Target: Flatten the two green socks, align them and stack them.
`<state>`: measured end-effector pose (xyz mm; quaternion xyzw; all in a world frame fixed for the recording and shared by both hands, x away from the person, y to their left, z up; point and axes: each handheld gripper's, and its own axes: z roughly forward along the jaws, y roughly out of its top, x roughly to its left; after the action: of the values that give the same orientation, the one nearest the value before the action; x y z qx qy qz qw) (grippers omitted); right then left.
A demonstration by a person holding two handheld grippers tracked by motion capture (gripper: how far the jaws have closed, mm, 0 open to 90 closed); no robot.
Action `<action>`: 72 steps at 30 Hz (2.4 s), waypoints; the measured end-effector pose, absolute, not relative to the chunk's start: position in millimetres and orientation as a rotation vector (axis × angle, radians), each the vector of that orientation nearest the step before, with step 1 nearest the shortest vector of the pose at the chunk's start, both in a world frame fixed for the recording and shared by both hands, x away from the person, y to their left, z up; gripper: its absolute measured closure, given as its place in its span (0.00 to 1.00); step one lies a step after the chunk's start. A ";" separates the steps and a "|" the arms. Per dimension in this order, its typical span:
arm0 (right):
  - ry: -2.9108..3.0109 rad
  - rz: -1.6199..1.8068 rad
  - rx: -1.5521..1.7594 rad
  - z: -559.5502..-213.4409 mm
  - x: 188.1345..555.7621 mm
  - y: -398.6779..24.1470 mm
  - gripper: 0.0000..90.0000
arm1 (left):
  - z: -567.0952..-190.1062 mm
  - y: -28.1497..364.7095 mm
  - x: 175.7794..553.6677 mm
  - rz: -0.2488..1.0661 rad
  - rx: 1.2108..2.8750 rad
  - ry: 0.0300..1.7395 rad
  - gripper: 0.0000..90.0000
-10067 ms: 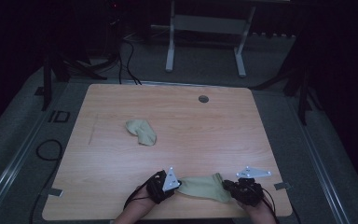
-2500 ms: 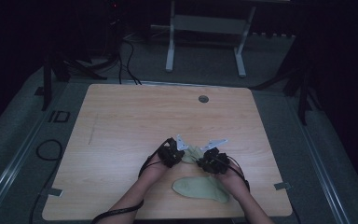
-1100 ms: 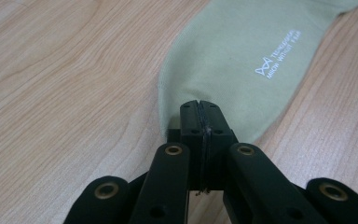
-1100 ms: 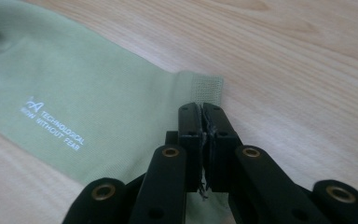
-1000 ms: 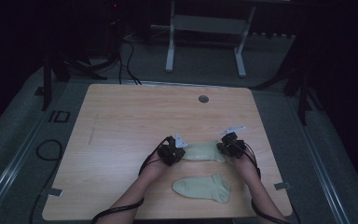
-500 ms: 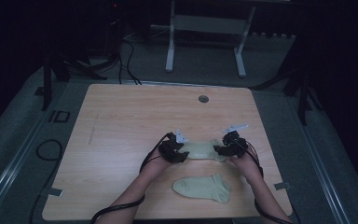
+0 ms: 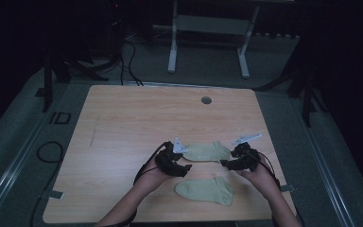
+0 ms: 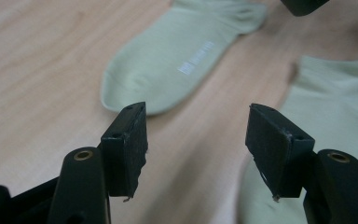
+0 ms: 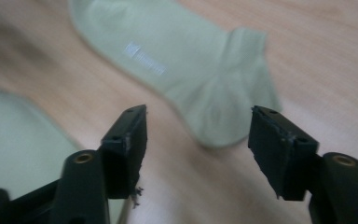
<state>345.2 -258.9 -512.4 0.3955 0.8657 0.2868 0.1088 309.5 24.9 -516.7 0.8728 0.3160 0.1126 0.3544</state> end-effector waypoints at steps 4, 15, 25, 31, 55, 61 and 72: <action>2.553 0.876 1.152 -509.6 330.5 -264.4 0.46 | -520.7 29.9 295.9 0.282 2.284 0.815 0.43; 2.635 0.894 1.165 -530.0 286.0 -277.6 0.56 | -545.2 32.9 269.8 0.224 2.322 0.827 0.46; 2.616 0.815 1.155 -542.5 271.2 -278.1 0.77 | -555.2 28.4 268.1 0.215 2.390 0.804 0.58; 2.634 0.818 1.160 -546.5 271.1 -278.0 0.86 | -555.4 25.8 266.3 0.219 2.383 0.804 0.75; 2.475 0.906 1.146 -496.7 306.0 -280.4 0.94 | -504.4 26.8 304.8 0.275 2.294 0.837 0.96; 2.436 0.908 1.176 -482.4 336.9 -279.1 0.94 | -490.6 25.3 334.6 0.324 2.301 0.850 0.96; 2.448 0.838 1.287 -499.0 382.3 -279.9 0.94 | -503.3 14.4 370.3 0.308 2.354 0.897 0.96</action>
<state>382.3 -279.9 -499.0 0.4419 0.8403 0.2878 0.1255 370.3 14.4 -503.3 0.8857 0.3376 0.1160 0.2970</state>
